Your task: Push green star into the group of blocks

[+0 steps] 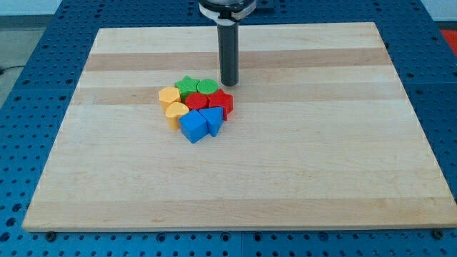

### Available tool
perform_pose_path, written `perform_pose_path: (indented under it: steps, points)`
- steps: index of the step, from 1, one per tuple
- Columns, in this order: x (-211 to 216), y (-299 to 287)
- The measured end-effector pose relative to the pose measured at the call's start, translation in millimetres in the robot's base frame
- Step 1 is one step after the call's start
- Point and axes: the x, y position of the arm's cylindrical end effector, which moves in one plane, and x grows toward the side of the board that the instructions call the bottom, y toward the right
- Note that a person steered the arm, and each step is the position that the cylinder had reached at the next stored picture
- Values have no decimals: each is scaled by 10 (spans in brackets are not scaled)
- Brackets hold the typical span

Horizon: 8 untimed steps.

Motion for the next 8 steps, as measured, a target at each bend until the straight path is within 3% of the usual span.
perform_pose_path:
  steps: [2,4,6,8]
  points:
    - [-122,-47]
    - [-171,-458]
    - [254,-714]
    - [287,-744]
